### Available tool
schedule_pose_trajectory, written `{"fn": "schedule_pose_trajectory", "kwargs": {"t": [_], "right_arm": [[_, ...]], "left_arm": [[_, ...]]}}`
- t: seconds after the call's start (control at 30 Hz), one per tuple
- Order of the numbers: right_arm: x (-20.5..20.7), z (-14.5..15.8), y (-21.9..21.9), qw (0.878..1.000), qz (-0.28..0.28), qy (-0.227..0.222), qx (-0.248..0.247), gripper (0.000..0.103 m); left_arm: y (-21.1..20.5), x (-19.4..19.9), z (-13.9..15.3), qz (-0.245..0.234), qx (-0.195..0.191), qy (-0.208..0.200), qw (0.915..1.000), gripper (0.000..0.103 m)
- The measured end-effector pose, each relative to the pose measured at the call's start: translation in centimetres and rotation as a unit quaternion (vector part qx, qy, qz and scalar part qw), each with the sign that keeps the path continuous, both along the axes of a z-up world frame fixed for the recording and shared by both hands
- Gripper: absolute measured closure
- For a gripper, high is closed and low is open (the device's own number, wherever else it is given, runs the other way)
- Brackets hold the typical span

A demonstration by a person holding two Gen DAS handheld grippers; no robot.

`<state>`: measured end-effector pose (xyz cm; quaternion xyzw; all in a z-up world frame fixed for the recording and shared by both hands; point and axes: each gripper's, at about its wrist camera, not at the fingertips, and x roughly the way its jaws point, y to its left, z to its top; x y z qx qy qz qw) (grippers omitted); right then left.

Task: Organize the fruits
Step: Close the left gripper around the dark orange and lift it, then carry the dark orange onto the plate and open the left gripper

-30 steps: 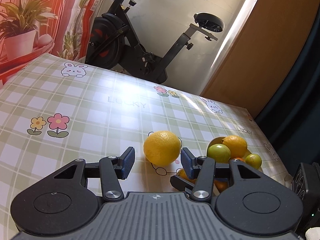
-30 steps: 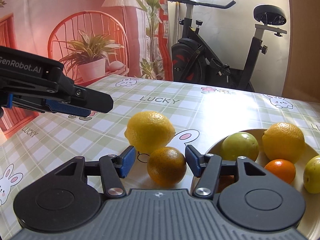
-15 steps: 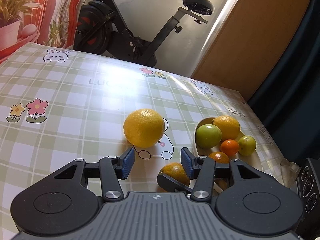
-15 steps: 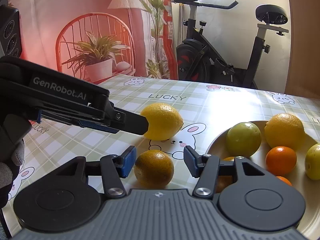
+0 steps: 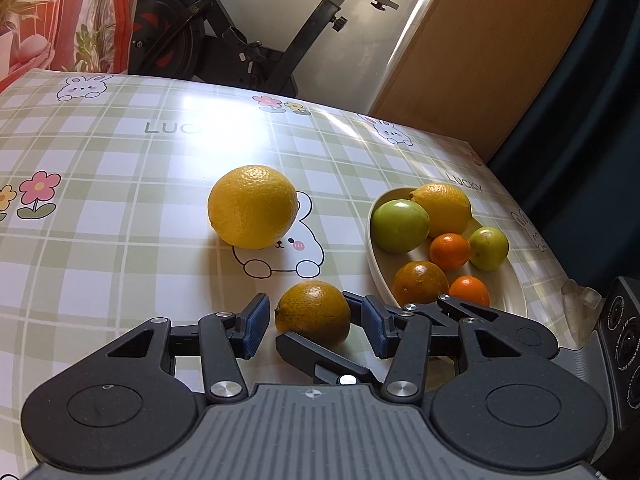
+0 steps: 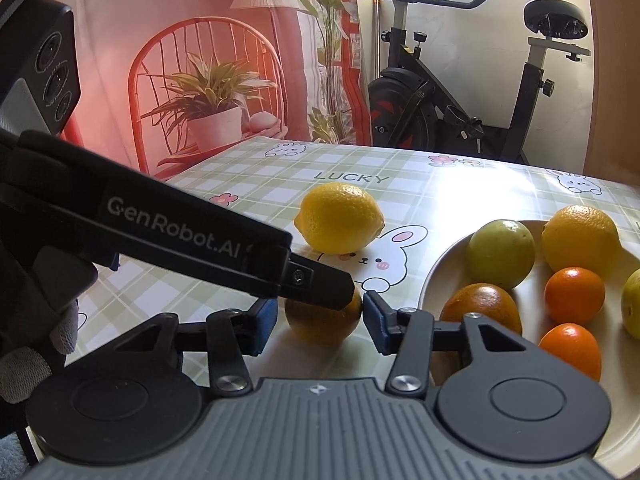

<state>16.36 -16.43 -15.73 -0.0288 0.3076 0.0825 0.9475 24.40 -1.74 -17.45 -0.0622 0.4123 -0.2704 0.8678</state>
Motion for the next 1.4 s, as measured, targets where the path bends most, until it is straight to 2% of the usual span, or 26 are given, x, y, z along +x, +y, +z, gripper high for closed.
{"fn": "schedule_pose_trajectory", "kwargs": {"t": [0.4, 0.8, 1.03, 1.27, 1.4], "right_arm": [[0.3, -0.2, -0.6, 1.000, 0.003, 0.017, 0.020, 0.056], [0.5, -0.2, -0.7, 1.000, 0.008, 0.021, 0.022, 0.056], [0.3, -0.3, -0.5, 0.999, 0.017, 0.019, 0.021, 0.057], [-1.7, 0.5, -0.9, 0.999, 0.023, -0.034, 0.031, 0.057], [-3.2, 1.4, -2.0, 0.997, 0.004, -0.064, 0.047, 0.057]], "left_arm": [[0.1, -0.5, -0.5, 0.009, 0.000, -0.002, 1.0000, 0.058], [0.3, -1.1, -0.7, 0.022, -0.006, -0.010, 0.9997, 0.057], [0.1, -2.1, -0.1, 0.030, 0.004, -0.030, 0.9991, 0.057], [-1.3, -3.9, 2.0, 0.023, 0.006, -0.060, 0.9979, 0.058], [-3.5, -4.5, 3.2, 0.003, 0.016, -0.084, 0.9963, 0.057]]}}
